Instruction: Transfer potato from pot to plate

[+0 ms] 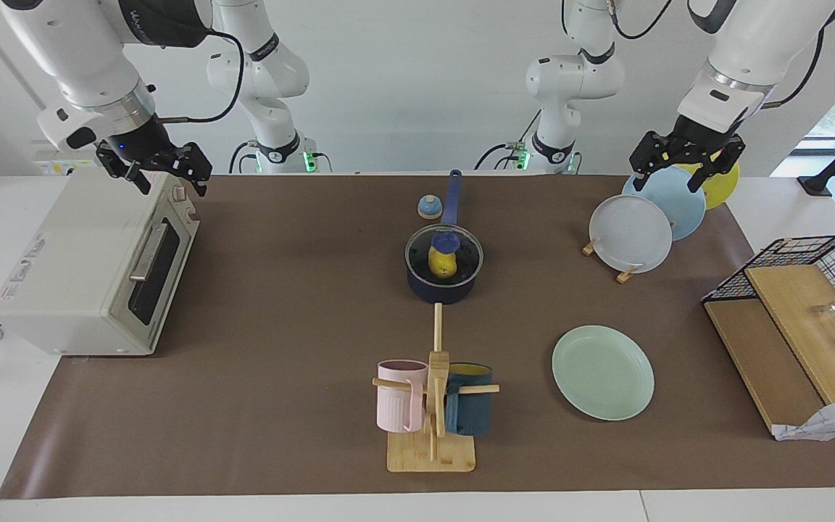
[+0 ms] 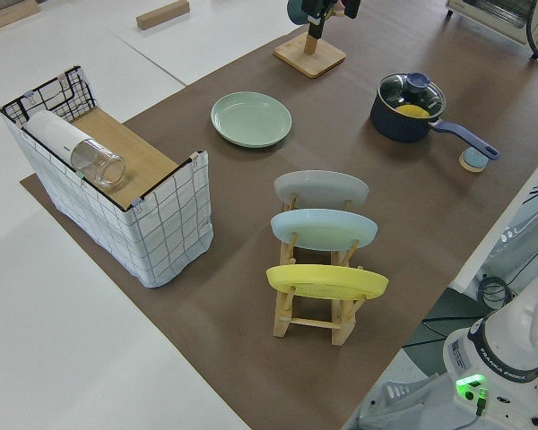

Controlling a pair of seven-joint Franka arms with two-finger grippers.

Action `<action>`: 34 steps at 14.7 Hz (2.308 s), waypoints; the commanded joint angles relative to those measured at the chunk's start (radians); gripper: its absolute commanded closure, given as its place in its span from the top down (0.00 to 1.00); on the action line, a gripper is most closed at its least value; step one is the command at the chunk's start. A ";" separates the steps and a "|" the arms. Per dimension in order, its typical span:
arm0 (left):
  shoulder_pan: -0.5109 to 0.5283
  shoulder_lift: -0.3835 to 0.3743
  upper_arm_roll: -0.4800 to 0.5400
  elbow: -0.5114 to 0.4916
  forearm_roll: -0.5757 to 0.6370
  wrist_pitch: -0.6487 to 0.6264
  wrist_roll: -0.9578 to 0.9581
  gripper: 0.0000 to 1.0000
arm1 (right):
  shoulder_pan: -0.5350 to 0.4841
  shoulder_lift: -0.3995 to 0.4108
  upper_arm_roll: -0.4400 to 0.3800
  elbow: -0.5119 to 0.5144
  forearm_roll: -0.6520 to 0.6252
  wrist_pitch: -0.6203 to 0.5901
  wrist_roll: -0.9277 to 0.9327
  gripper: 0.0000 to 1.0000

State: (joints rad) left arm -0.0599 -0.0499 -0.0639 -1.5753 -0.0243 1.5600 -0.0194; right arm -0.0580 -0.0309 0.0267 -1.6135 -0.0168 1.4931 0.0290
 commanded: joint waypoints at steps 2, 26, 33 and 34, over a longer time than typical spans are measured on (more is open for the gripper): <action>-0.001 -0.019 -0.001 -0.028 -0.005 0.035 -0.004 1.00 | -0.009 0.003 0.009 0.007 0.011 0.007 -0.024 1.00; -0.008 -0.021 -0.001 -0.038 -0.005 0.058 -0.002 1.00 | 0.636 0.272 0.024 0.093 0.037 0.267 0.569 1.00; -0.008 -0.021 -0.001 -0.038 -0.005 0.066 0.002 1.00 | 0.727 0.296 0.022 0.014 0.018 0.418 0.609 1.00; -0.008 -0.021 -0.001 -0.038 -0.005 0.066 0.002 1.00 | 0.727 0.301 0.022 0.010 0.014 0.426 0.611 1.00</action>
State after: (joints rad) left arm -0.0613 -0.0499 -0.0678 -1.5853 -0.0243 1.6004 -0.0191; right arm 0.6630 0.2564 0.0541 -1.5809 0.0134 1.8743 0.6204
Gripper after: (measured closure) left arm 0.000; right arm 0.000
